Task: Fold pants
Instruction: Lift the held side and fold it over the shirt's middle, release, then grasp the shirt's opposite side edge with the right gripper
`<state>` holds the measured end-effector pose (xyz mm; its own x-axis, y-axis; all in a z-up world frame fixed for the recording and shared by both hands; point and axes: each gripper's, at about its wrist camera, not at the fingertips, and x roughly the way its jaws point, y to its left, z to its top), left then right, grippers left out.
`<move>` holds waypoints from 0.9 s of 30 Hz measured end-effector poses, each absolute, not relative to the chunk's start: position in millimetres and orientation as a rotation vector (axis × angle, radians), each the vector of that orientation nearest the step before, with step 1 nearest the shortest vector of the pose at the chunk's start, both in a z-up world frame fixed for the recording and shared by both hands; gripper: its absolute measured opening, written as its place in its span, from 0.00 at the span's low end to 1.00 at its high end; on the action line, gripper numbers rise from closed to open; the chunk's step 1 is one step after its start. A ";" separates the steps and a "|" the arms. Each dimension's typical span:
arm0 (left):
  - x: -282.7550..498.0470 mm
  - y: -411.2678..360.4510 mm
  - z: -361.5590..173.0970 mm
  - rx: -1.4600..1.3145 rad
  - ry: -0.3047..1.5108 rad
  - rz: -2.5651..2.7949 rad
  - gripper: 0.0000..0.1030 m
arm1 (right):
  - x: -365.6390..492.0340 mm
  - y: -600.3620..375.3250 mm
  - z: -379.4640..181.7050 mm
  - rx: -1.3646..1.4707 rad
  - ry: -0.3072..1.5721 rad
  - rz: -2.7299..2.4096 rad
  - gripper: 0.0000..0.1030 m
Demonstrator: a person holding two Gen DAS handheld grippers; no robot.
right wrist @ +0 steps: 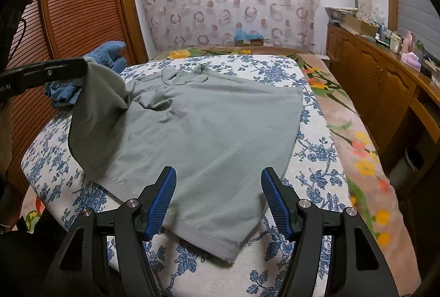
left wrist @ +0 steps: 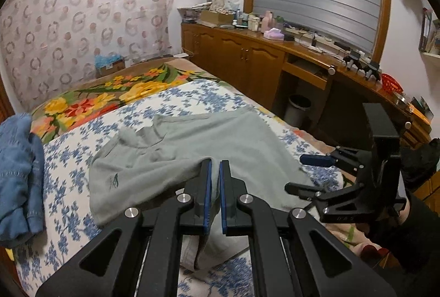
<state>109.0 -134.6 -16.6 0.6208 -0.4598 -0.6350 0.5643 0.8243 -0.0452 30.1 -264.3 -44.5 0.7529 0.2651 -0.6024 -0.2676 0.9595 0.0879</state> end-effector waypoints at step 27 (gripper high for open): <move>109.4 -84.6 -53.2 0.129 0.711 -0.421 0.77 | 33.2 -246.0 -44.4 0.012 0.642 0.323 0.64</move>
